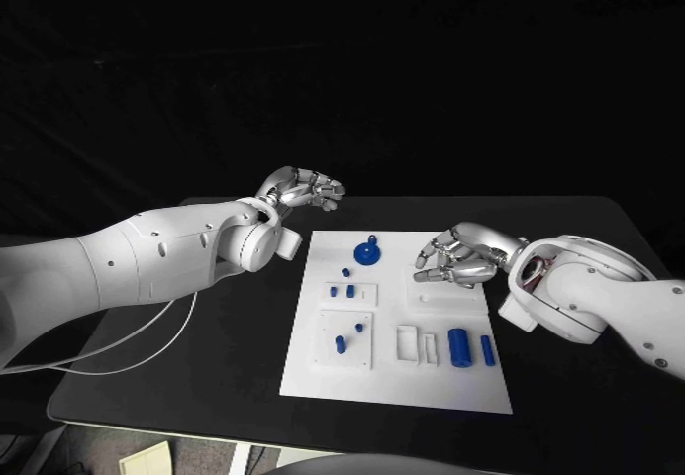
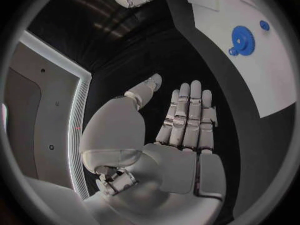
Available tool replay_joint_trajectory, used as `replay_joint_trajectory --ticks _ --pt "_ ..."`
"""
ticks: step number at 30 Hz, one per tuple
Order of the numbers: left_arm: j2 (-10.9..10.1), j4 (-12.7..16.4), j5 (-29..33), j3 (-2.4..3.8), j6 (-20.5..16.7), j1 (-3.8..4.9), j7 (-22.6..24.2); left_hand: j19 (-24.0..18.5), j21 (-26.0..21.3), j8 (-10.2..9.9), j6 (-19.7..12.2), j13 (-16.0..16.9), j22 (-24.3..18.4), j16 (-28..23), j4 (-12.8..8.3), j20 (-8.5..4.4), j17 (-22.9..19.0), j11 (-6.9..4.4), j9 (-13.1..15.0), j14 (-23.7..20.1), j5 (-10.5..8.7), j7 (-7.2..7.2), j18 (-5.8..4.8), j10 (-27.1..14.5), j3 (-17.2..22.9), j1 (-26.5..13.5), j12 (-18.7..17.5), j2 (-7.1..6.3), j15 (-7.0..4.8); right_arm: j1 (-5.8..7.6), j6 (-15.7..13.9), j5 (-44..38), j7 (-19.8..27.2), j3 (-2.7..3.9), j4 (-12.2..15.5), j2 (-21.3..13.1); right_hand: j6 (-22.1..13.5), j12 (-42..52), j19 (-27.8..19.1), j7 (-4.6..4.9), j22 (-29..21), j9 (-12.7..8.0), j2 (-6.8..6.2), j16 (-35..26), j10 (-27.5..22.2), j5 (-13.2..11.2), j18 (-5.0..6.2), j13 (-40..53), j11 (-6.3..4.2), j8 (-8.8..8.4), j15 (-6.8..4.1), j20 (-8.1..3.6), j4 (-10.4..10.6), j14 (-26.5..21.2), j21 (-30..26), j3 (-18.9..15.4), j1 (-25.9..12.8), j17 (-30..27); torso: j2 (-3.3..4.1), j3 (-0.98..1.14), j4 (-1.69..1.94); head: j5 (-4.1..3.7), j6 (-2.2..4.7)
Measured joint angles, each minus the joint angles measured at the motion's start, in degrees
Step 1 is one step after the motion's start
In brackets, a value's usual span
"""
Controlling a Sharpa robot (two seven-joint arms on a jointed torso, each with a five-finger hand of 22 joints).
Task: Assemble the parts on the task board
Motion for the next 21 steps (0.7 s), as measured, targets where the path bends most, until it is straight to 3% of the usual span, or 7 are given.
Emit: replay_joint_trajectory --ticks 5,10,16,19,21 --pt "0.4 -0.3 0.2 -0.02 0.3 -0.34 0.0 0.0 -0.2 0.0 0.0 0.0 0.0 -0.2 0.0 0.0 0.1 0.0 0.0 0.0 0.0 0.0 0.0 0.0 0.0 0.0 0.0 0.0 0.0 1.18 5.7 3.2 -2.9 0.03 -0.5 -3.0 0.6 6.0 0.4 -0.36 0.0 0.9 2.16 3.5 0.0 1.1 0.06 5.0 -0.37 0.29 -0.2 -0.41 1.1 0.0 2.0 -0.8 -2.2 3.1 -0.43 -0.03 -0.28 -1.16 0.31" --pt "0.4 -0.4 0.3 -0.07 0.6 -0.71 0.0 0.0 -0.2 0.0 0.0 0.0 0.1 -0.2 0.2 0.0 0.1 0.0 0.0 0.0 0.0 0.0 0.0 0.0 -0.2 0.0 0.0 0.0 0.0 1.69 10.2 6.5 -6.2 -0.42 0.3 -5.9 1.2 8.4 0.5 -0.81 0.0 1.9 3.02 4.5 0.1 1.1 0.06 7.7 -0.41 0.32 -0.59 -0.53 1.2 -0.4 3.5 -0.9 -3.1 4.8 -0.98 -0.16 -0.61 -2.16 0.4" --pt "0.1 0.2 0.5 -0.16 0.8 -0.96 0.0 0.0 -0.2 0.0 0.0 0.0 0.1 -0.4 0.3 0.0 0.3 0.0 -0.1 0.0 0.0 0.0 0.0 0.0 -0.3 -0.5 0.0 -0.09 0.0 1.75 13.3 11.1 -9.3 -2.02 2.0 -7.8 1.5 8.9 0.2 -1.09 0.0 3.3 4.06 4.8 0.3 2.2 0.05 9.2 -0.62 0.82 -0.63 -0.84 1.1 -0.4 4.4 -1.8 -4.8 5.6 -1.86 -0.43 -1.13 -3.47 0.61" --pt "-0.1 0.8 0.6 -0.32 0.9 -1.13 0.0 0.0 -0.2 0.0 0.0 0.0 0.2 -0.4 0.5 0.0 0.4 0.0 -0.1 0.0 0.0 0.0 0.0 0.0 -0.5 -0.6 0.0 -0.16 0.0 1.79 13.6 11.5 -11.1 -3.51 2.2 -8.1 1.8 9.2 0.0 -1.36 0.0 3.7 4.06 4.8 0.3 2.2 0.04 9.5 -0.65 0.91 -0.82 -1.03 1.2 -0.6 4.7 -1.9 -5.5 5.8 -2.42 -0.56 -1.37 -3.89 0.49" --pt "-0.4 1.4 0.7 -0.73 0.9 -1.27 0.0 0.0 -0.2 0.0 0.0 0.0 0.2 -0.4 0.5 0.0 0.4 0.0 -0.1 0.0 0.0 0.0 0.0 0.0 -0.5 -0.6 0.0 -0.17 0.0 1.75 12.7 11.8 -13.1 -4.89 2.3 -8.2 2.0 9.3 0.0 -1.49 0.0 4.0 4.36 4.8 0.5 2.2 0.05 9.7 -0.83 1.12 -0.83 -1.04 1.2 -0.6 4.7 -1.9 -5.7 5.9 -2.81 -0.66 -1.51 -4.16 0.32"
